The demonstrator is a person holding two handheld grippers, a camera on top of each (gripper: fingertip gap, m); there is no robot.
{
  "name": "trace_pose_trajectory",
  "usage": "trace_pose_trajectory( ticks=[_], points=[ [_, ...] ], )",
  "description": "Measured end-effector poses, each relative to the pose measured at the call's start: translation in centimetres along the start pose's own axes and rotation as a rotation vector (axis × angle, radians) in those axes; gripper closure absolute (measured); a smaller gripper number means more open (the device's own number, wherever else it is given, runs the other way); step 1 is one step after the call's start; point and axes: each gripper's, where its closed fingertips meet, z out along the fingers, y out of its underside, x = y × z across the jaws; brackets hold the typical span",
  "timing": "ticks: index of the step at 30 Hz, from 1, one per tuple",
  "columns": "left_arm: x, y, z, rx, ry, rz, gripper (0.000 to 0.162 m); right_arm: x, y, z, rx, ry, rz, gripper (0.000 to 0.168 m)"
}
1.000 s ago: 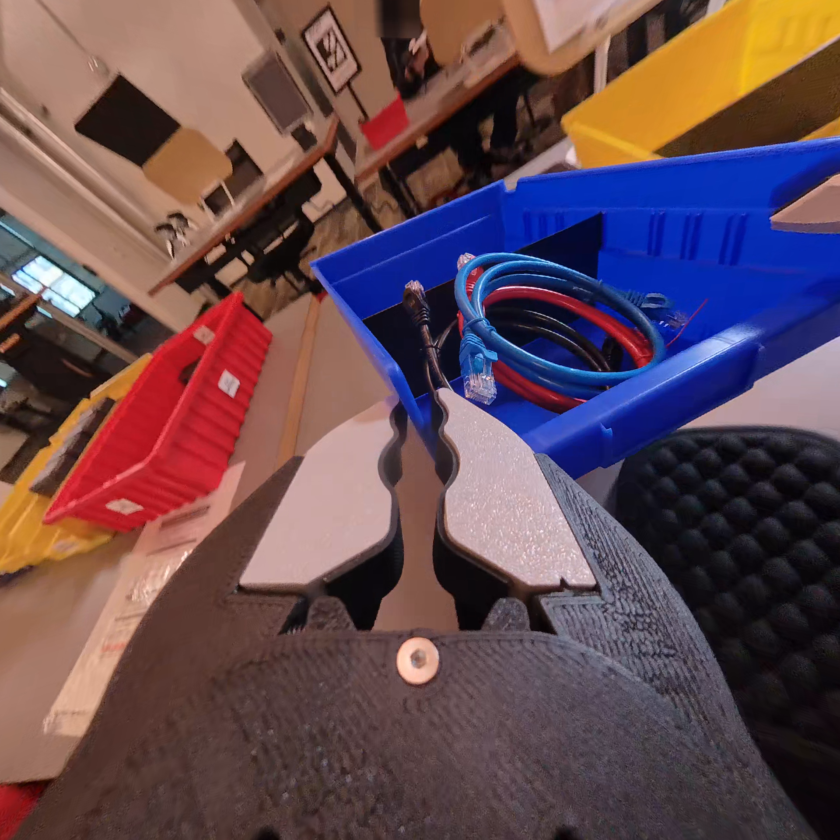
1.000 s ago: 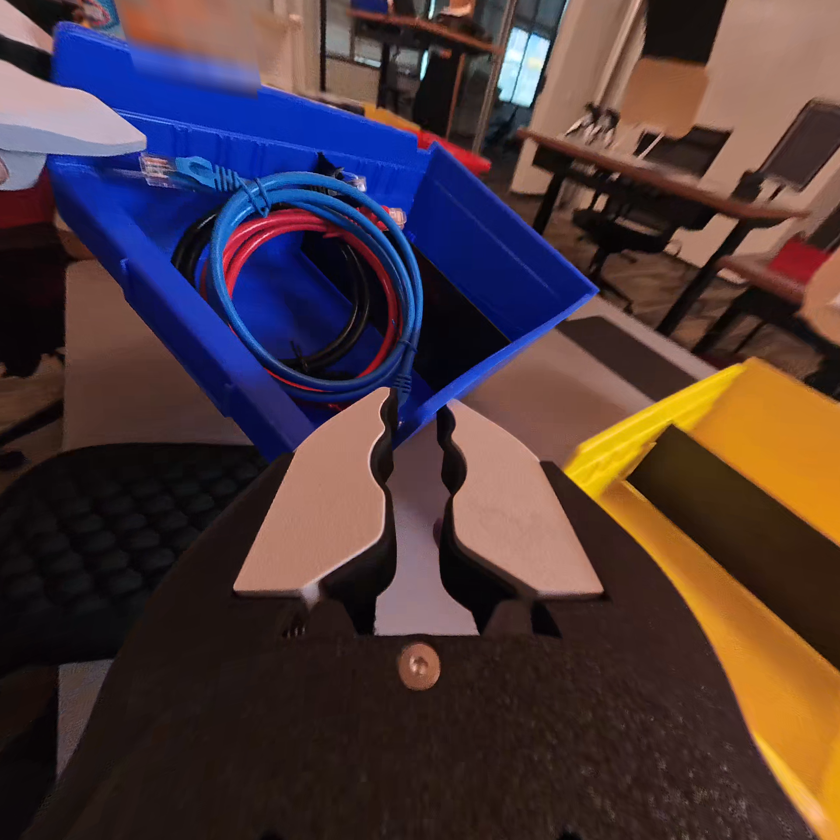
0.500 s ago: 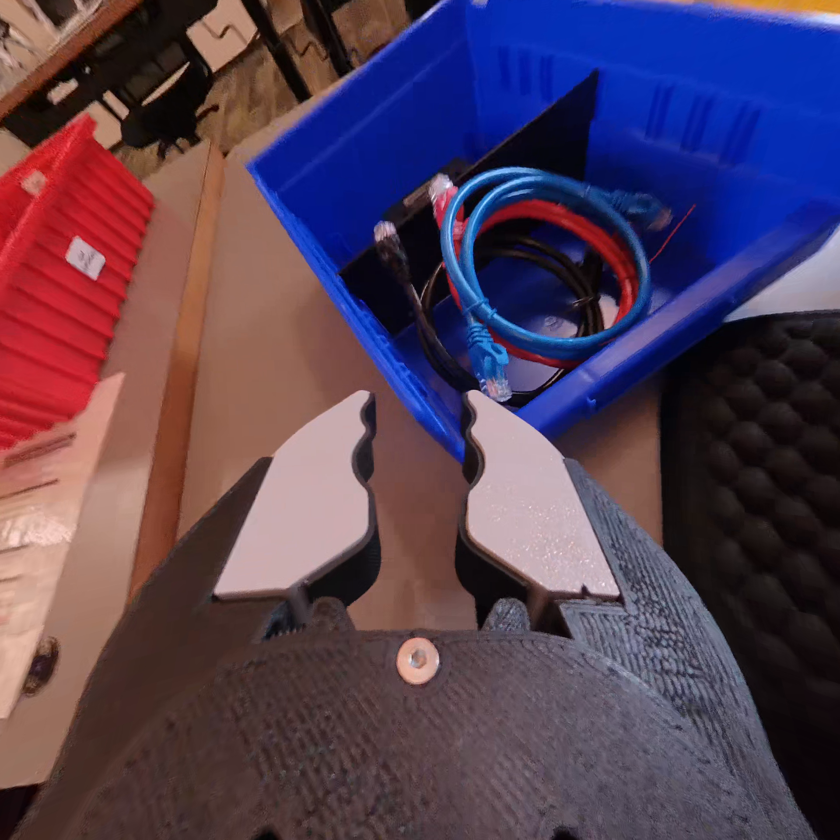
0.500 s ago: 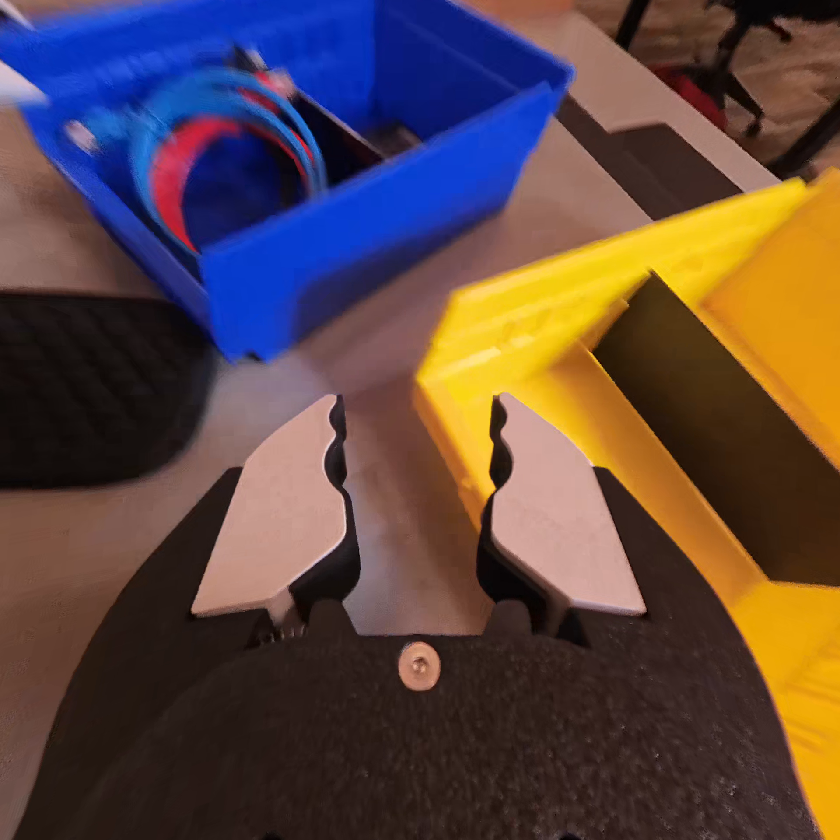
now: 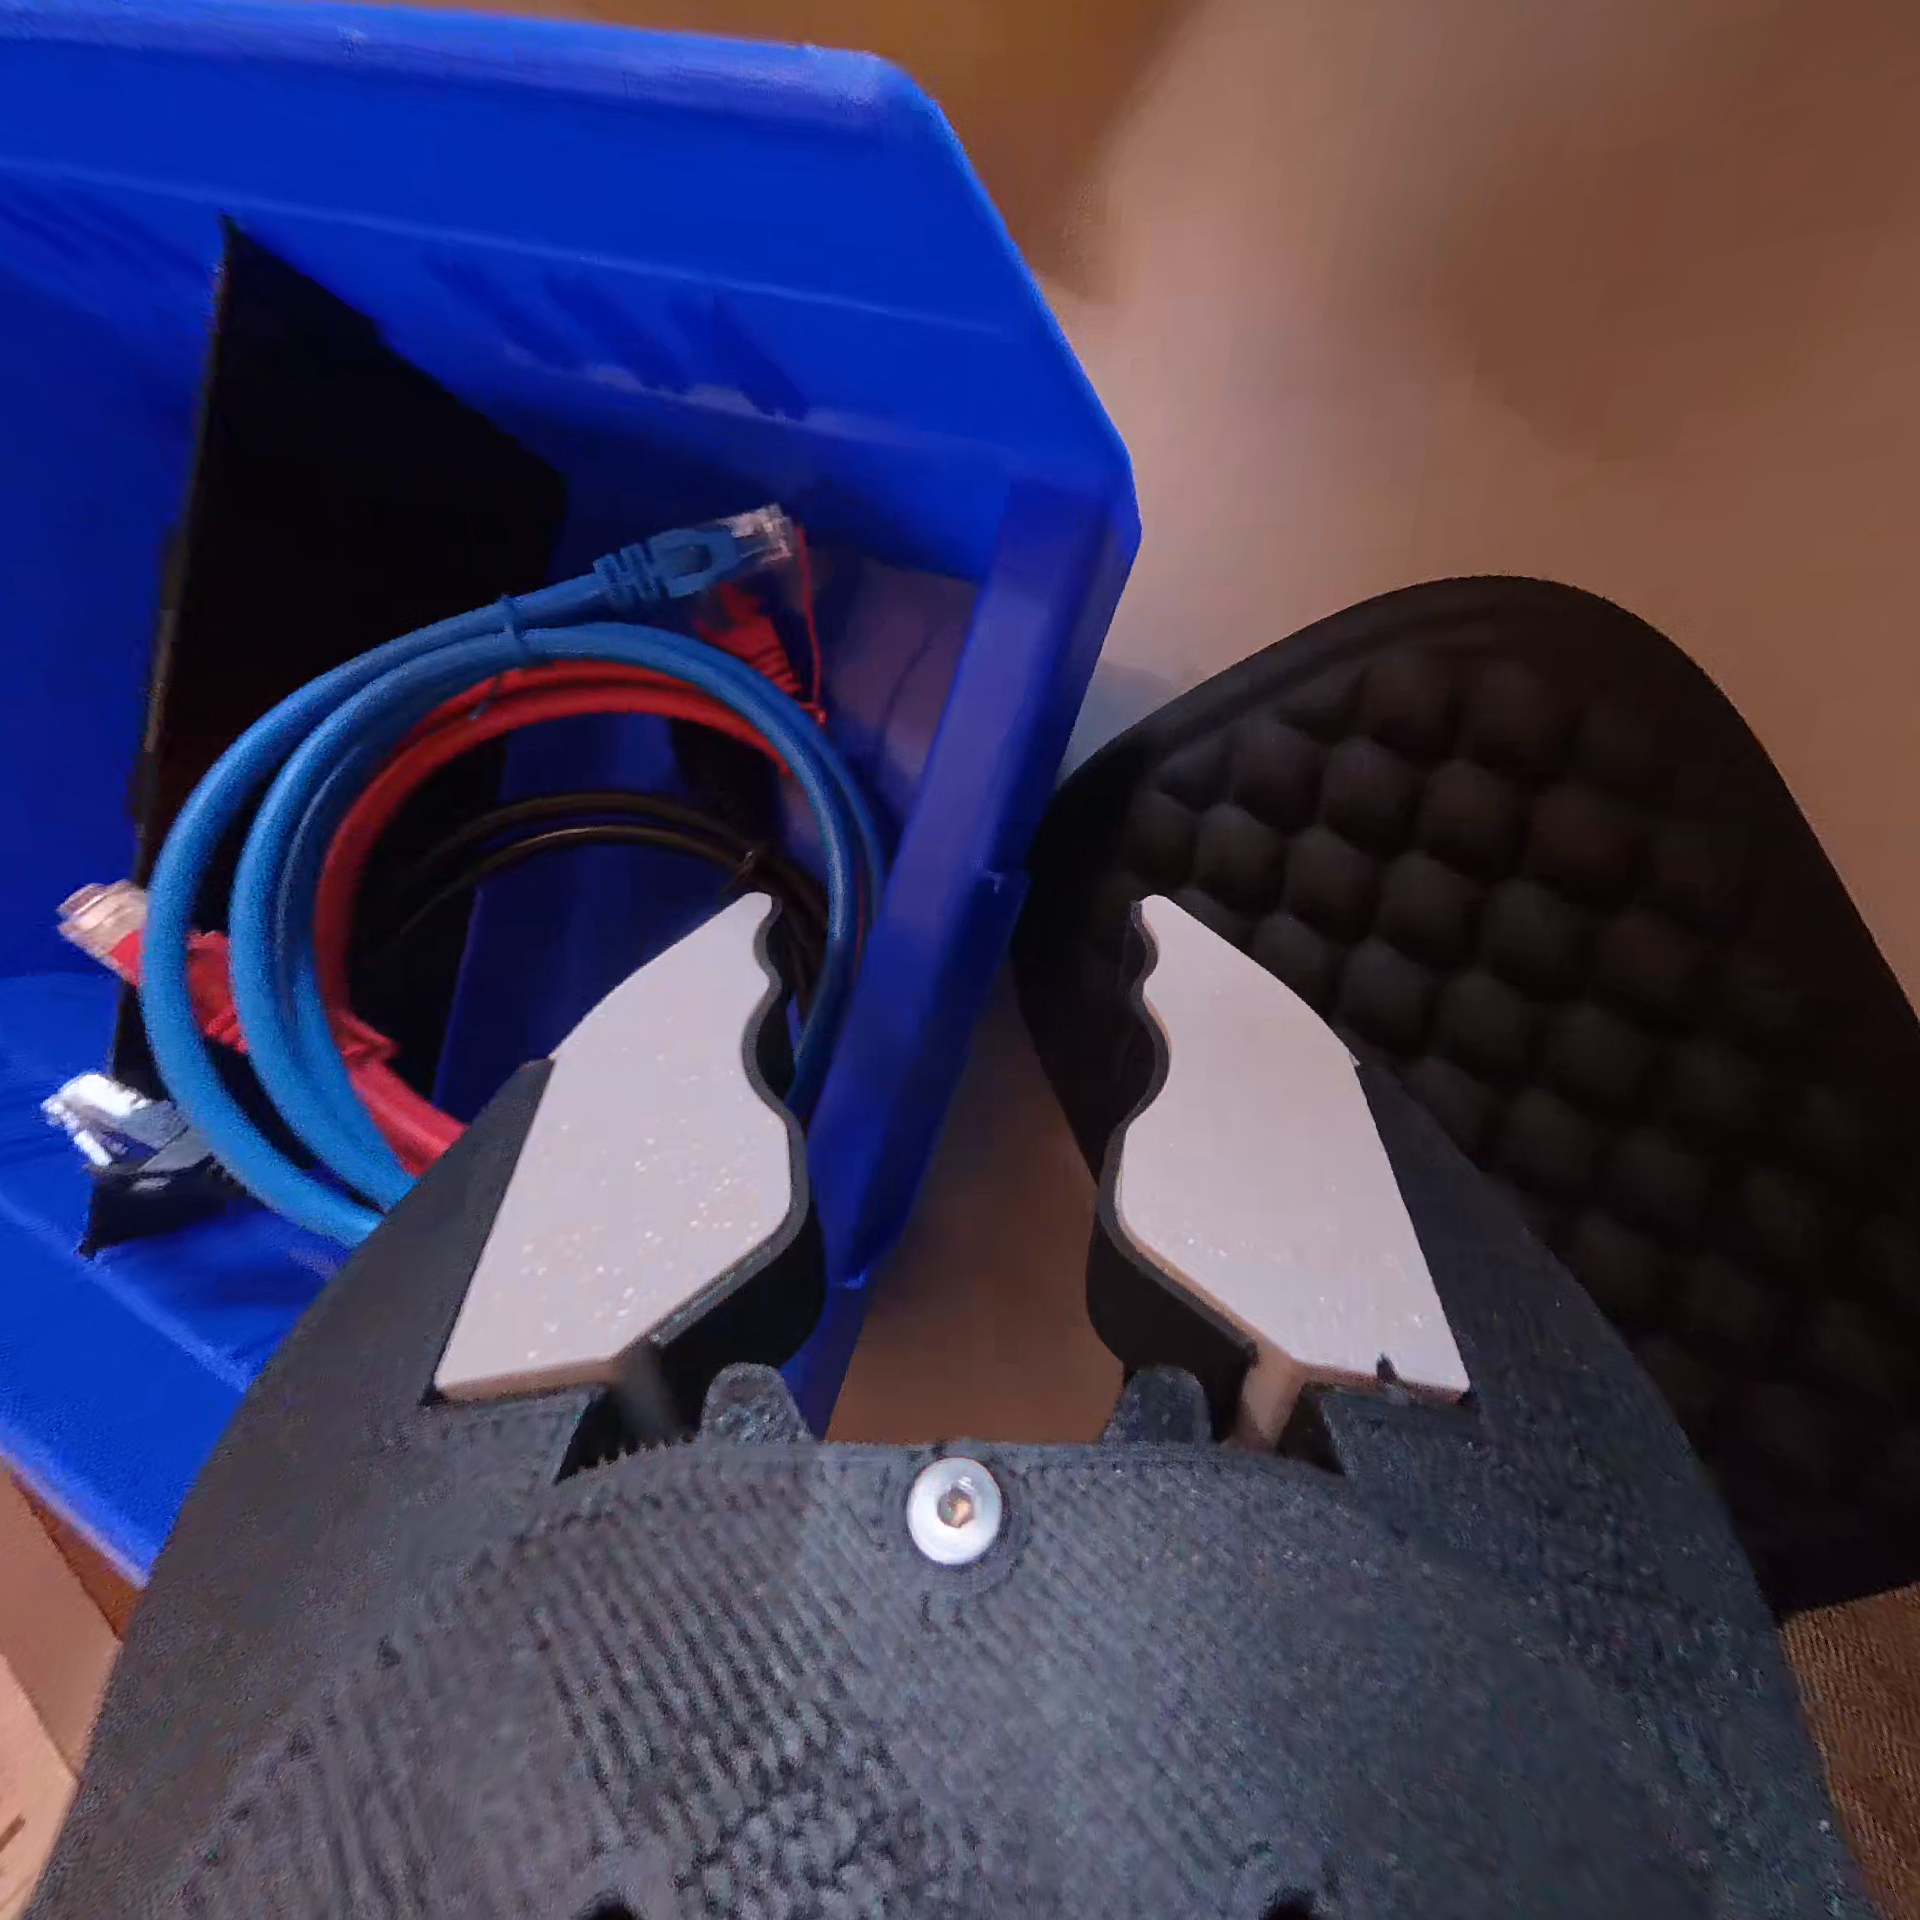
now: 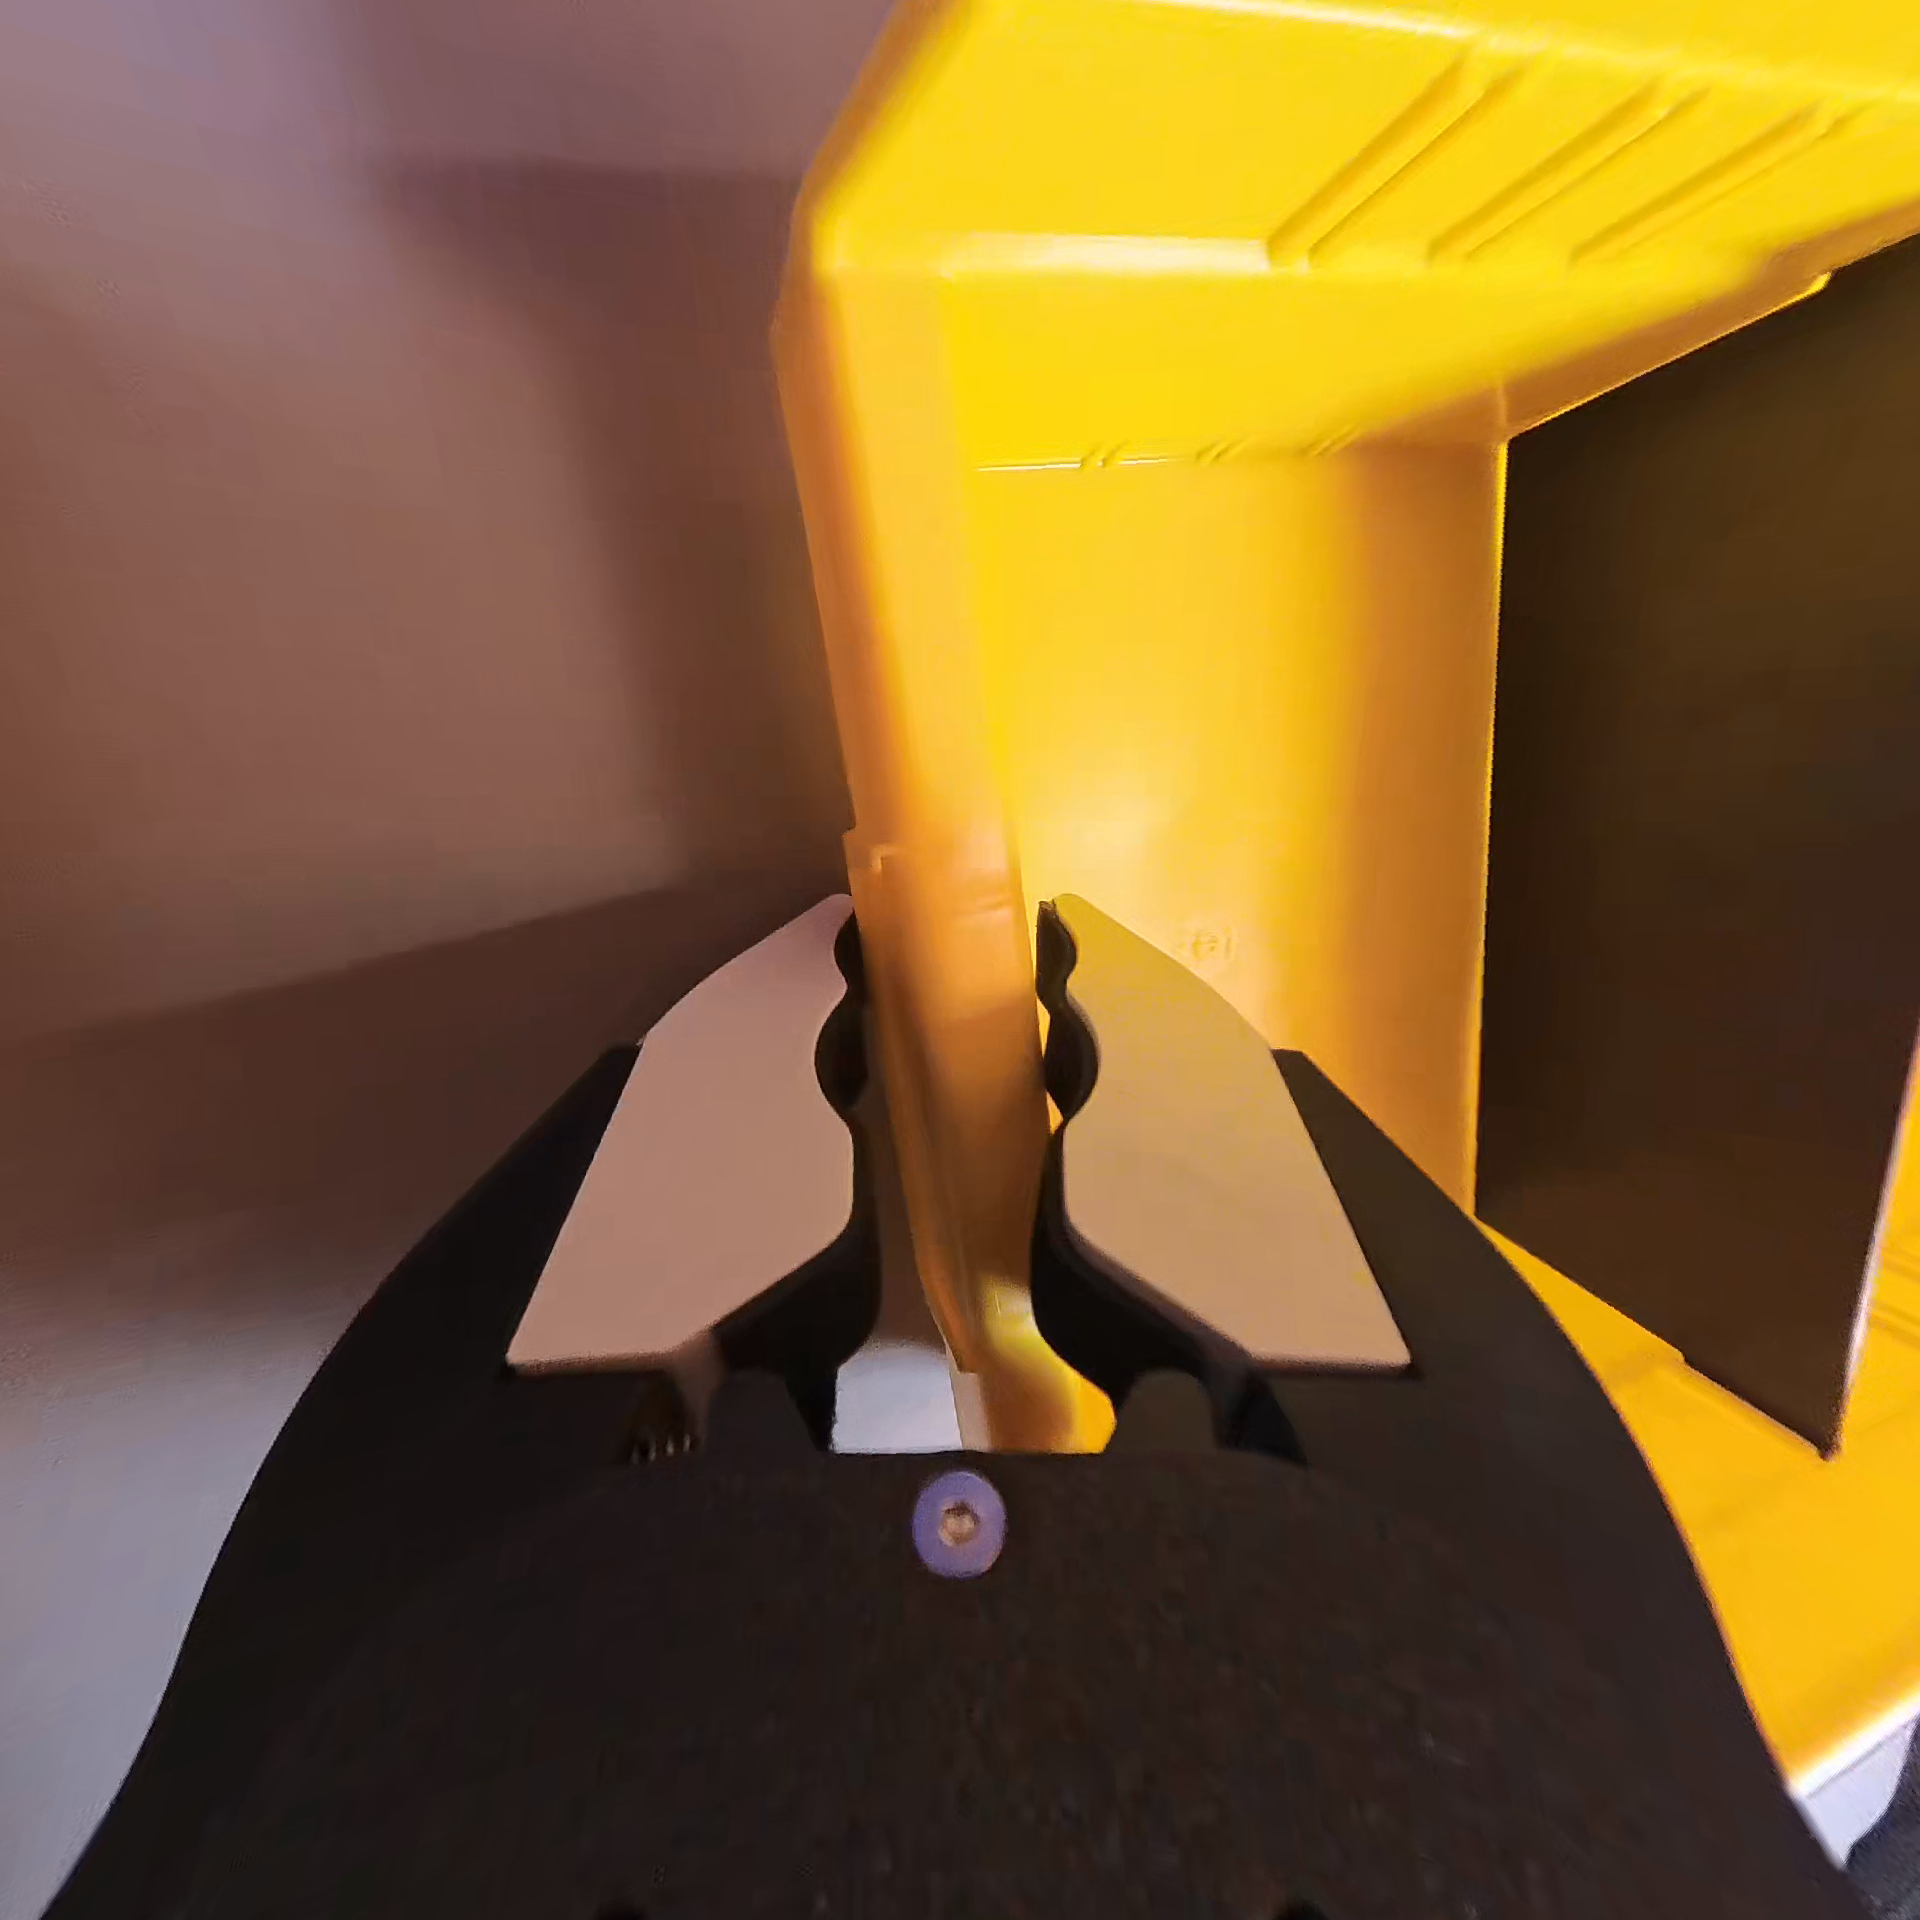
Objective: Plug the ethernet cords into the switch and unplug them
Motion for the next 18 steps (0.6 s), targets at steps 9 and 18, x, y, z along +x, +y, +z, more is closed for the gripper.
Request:
trace_pose_trajectory(
  ticks=[9, 18],
  points=[
    [0.4, 0.6, 0.4, -0.015, 0.143, 0.011, 0.109, -3.5, 11.2, -5.6, -0.043, 0.066, 0.129, 0.139],
    [-2.0, 5.2, 1.2, -0.316, 0.062, 0.163, 0.116, 1.9, 24.5, -8.4, -0.142, 0.186, 0.169, 0.140]
  ],
)
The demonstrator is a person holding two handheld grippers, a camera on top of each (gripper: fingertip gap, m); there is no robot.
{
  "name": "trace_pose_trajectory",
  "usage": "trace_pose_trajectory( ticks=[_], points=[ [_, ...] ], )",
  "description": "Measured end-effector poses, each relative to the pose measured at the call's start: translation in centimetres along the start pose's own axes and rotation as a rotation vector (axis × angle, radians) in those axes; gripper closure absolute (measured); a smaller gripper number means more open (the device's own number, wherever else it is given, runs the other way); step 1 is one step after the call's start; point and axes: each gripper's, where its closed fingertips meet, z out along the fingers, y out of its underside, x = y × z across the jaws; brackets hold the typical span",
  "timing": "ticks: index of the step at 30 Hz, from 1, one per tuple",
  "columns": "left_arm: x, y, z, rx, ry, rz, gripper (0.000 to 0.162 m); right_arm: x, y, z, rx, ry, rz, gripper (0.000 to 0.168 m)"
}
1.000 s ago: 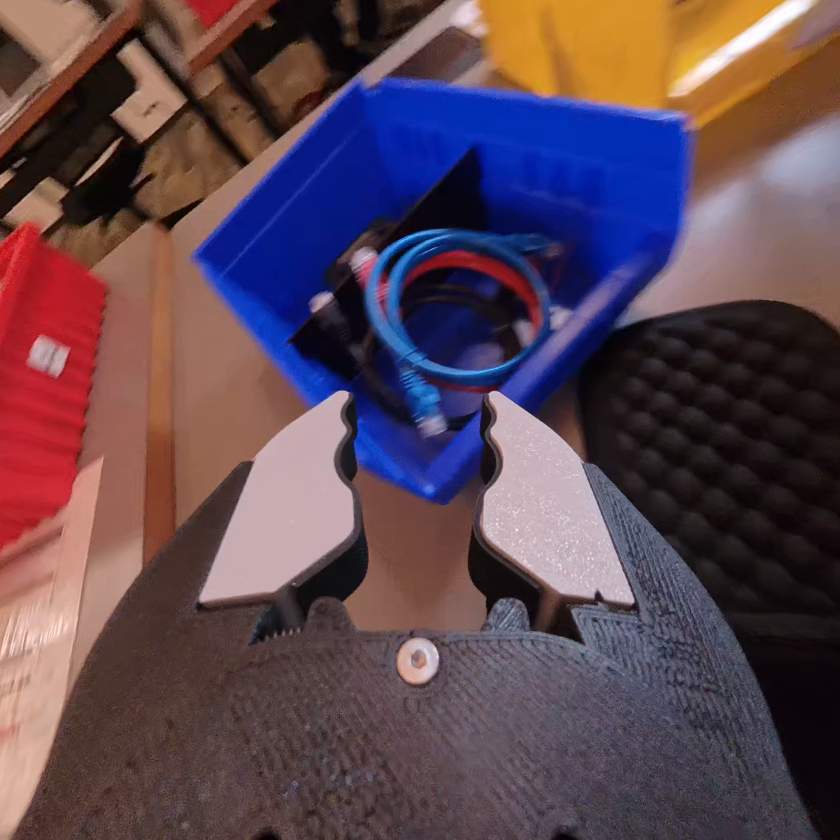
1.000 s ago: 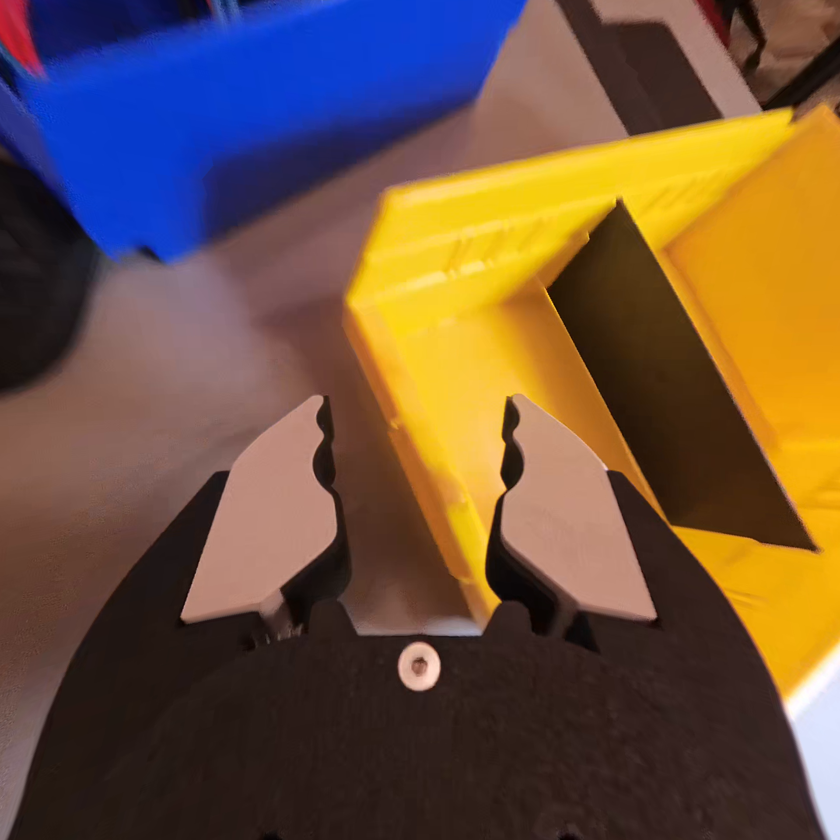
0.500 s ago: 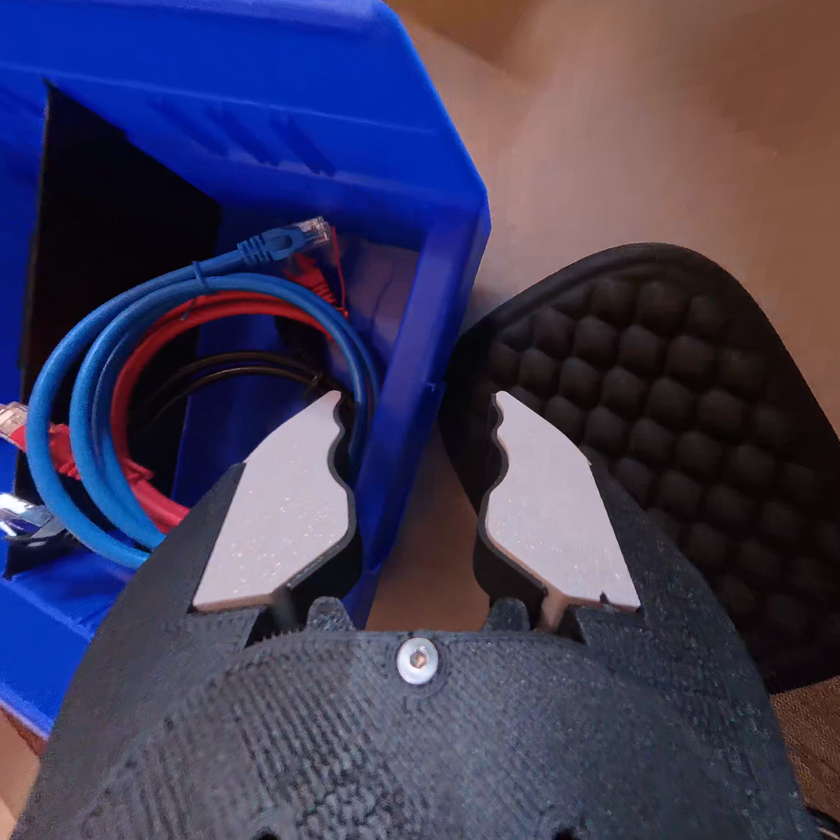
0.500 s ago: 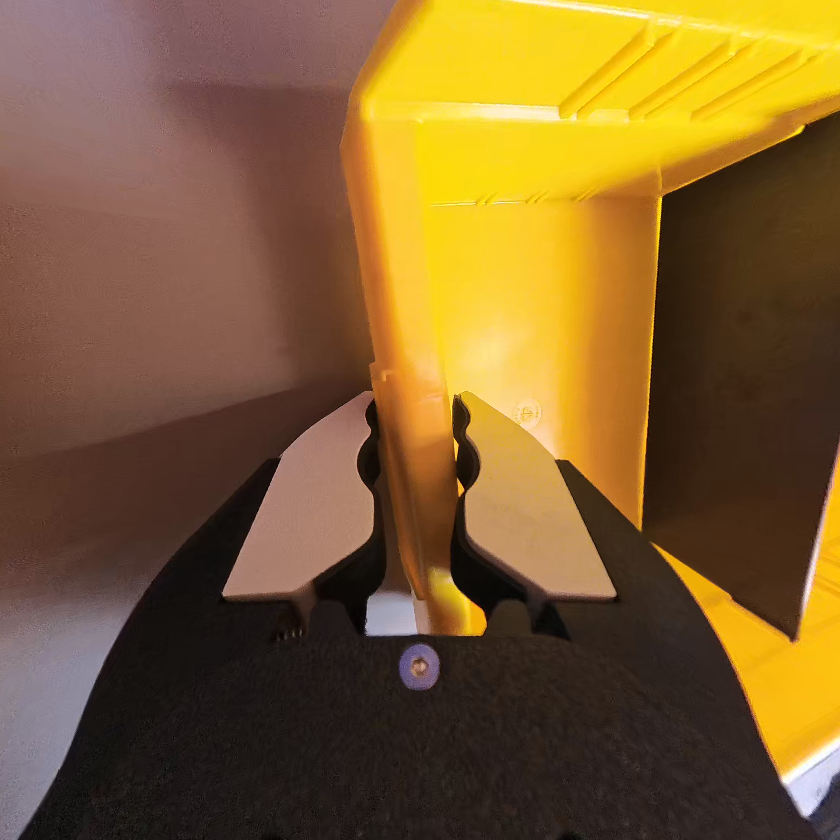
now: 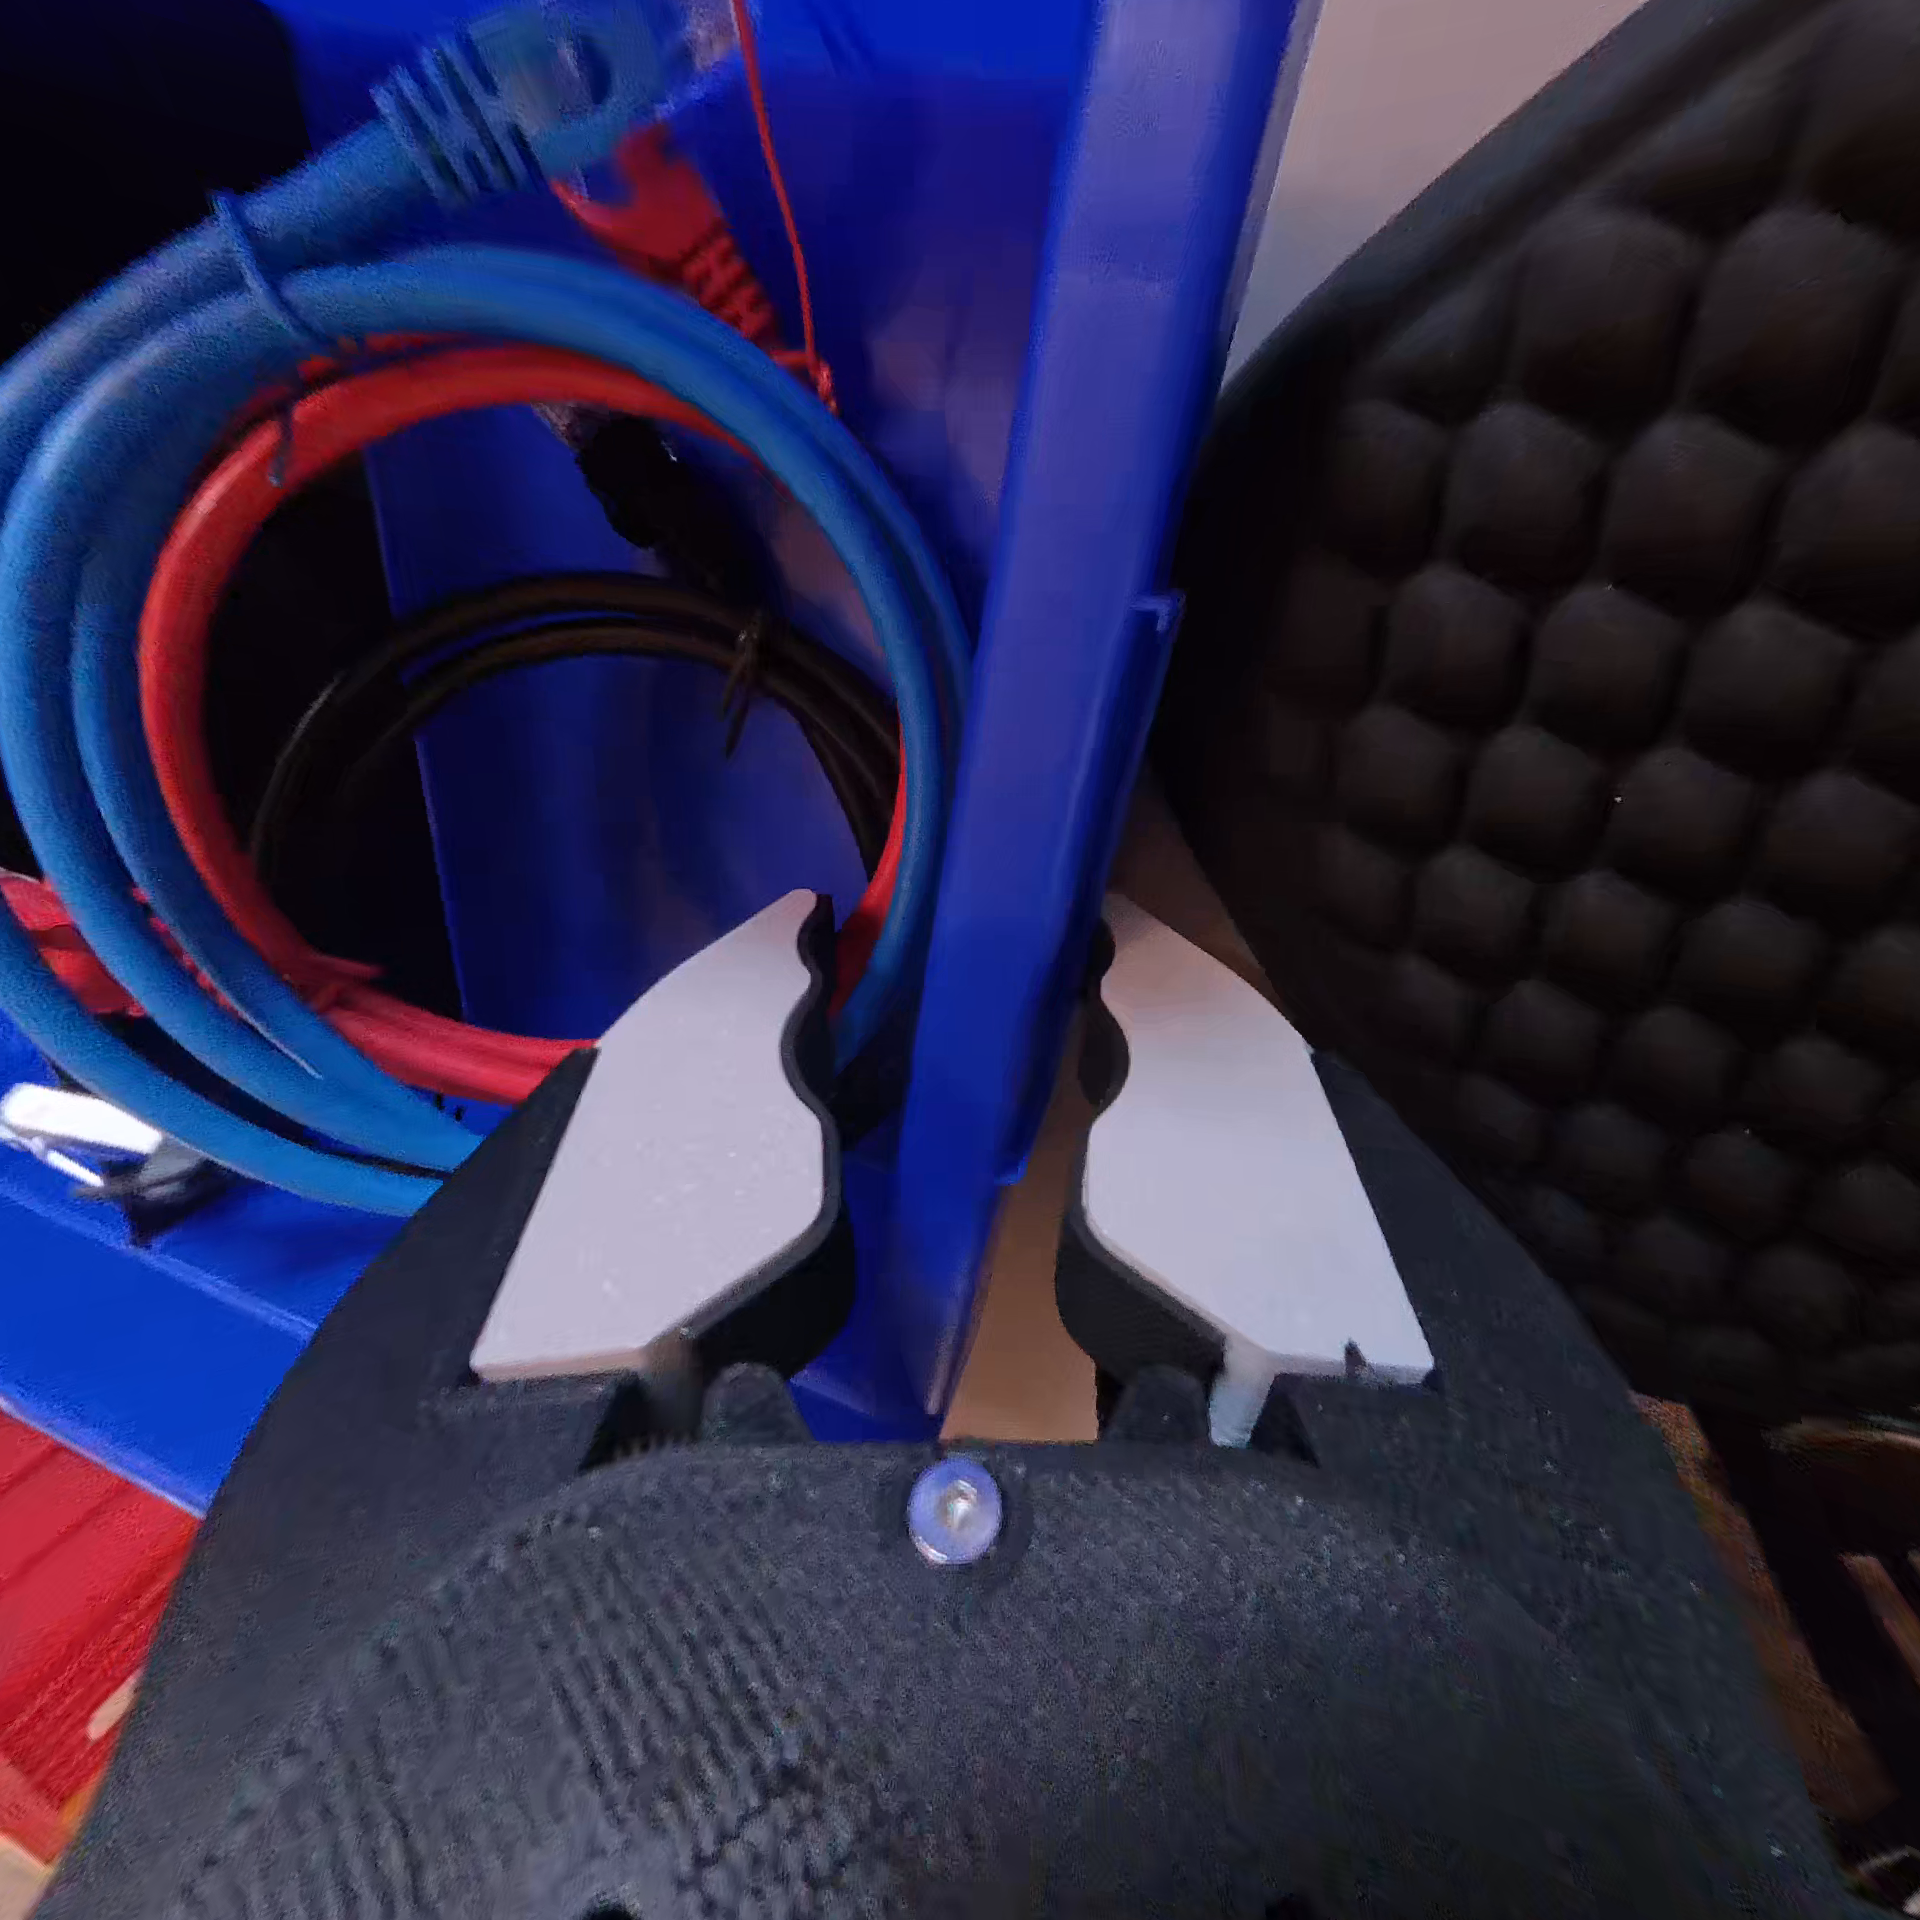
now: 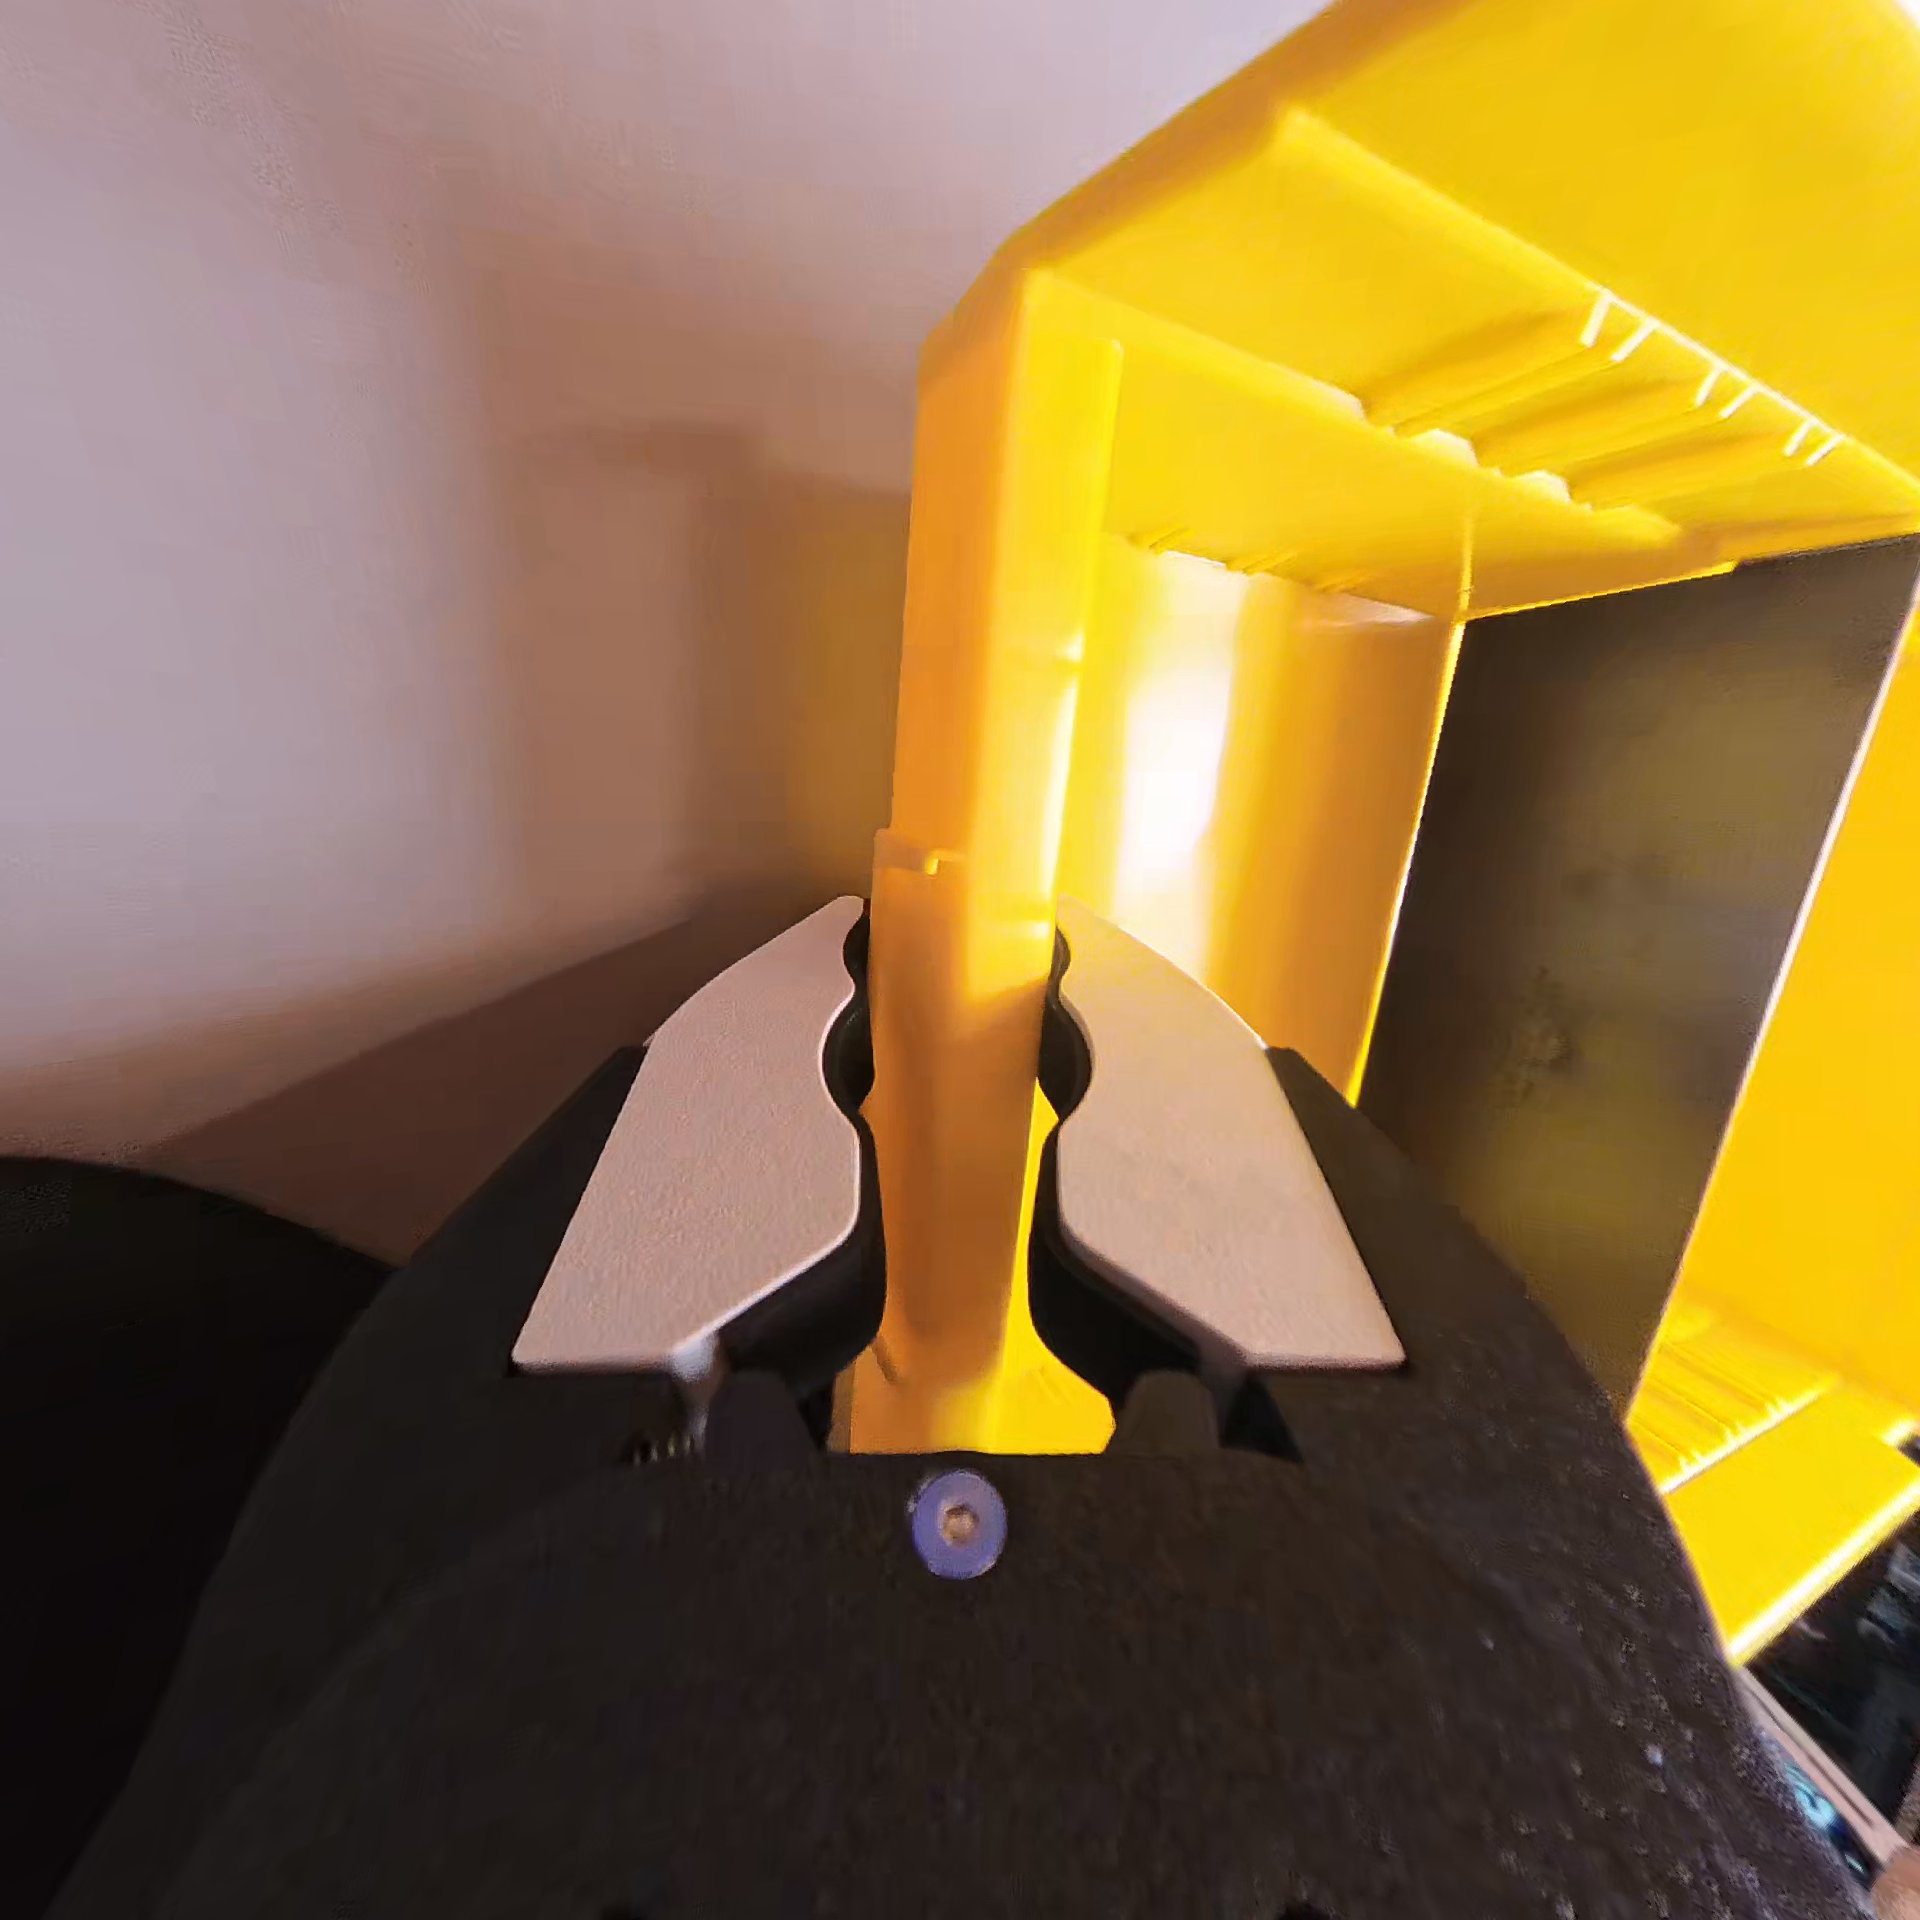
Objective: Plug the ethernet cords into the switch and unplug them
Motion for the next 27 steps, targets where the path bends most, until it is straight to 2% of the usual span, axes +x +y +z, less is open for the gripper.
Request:
trace_pose_trajectory(
  ticks=[3, 8, 18, 21, 25, 27],
  points=[
    [-0.2, -0.8, 0.2, -0.020, 0.000, -0.009, 0.120, 2.6, 0.8, 1.0, 0.007, 0.013, 0.014, 0.140],
    [-2.4, -2.9, 1.1, 0.006, -0.068, -0.070, 0.127, 5.8, 0.2, 2.8, 0.025, 0.048, 0.008, 0.139],
    [-9.0, -5.9, 3.5, 0.017, -0.155, -0.108, 0.131, 8.6, -2.5, 4.3, 0.111, 0.082, 0.043, 0.136],
    [-10.5, -6.5, 4.0, 0.038, -0.164, -0.132, 0.131, 9.1, -3.4, 3.3, 0.185, 0.150, 0.079, 0.130],
    [-11.3, -6.7, 4.3, 0.087, -0.160, -0.167, 0.128, 9.7, -5.1, -0.8, 0.433, 0.183, 0.284, 0.129],
    [-10.9, -7.3, 3.5, 0.173, -0.116, -0.212, 0.118, 9.4, -5.6, -3.0, 0.552, 0.156, 0.397, 0.129]
  ],
)
